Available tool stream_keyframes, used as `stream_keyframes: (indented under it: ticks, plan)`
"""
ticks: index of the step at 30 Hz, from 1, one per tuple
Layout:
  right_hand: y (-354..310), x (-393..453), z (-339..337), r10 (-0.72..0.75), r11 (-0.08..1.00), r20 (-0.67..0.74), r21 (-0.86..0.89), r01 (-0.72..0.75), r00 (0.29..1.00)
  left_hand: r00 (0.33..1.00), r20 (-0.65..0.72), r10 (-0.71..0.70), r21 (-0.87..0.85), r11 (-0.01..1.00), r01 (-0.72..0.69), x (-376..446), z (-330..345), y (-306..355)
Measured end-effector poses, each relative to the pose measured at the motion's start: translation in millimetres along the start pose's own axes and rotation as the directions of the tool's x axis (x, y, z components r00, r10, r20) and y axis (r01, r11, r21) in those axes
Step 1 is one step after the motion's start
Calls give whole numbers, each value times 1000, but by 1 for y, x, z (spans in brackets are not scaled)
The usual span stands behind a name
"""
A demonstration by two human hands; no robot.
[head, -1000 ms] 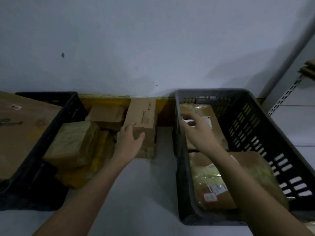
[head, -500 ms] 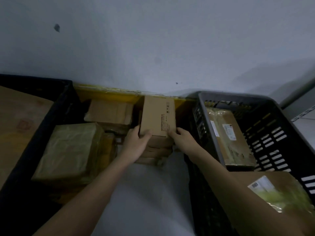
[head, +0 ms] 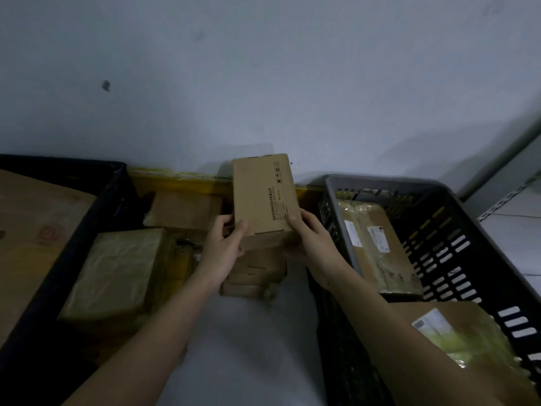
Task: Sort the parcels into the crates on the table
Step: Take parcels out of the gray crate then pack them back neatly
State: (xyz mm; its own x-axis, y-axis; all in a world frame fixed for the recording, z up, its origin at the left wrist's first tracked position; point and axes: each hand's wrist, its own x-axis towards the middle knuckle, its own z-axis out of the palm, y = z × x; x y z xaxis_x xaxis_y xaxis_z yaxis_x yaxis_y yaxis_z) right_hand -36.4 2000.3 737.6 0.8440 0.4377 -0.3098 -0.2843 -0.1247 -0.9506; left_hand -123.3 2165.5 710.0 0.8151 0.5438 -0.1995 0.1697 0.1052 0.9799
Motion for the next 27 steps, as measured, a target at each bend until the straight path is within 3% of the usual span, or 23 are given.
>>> stream_keyframes:
  ticks: [3, 7, 11, 17, 19, 22, 27]
  plan:
    - [-7, -8, -8, -52, 997, -17, 50, 53, 999, 997, -59, 56, 50, 997, -53, -11, 11, 11]
    - [-19, -20, -24, -100, 990, -55, 96, 105, 993, 967, -151, 206, 240, 956, -167, -27, 31, 34]
    - [-34, -34, -44, -188, 980, -94, 42, 192, 978, 893, -197, 405, 522, 814, -255, -46, 52, 63]
    - [-50, -61, -67, -448, 885, -92, -192, 425, 889, 890, -65, 451, 409, 826, -388, -76, 98, 97]
    - [-53, -69, -75, -588, 772, -83, -353, 528, 804, 907, -49, 418, 293, 874, -387, -84, 111, 104]
    - [-56, -78, -90, -779, 536, -15, -537, 652, 627, 969, -8, 248, -37, 968, -248, -94, 127, 113]
    - [-54, -88, -117, -919, 85, 177, -783, 616, 352, 994, 44, 103, -301, 950, -85, -109, 148, 119]
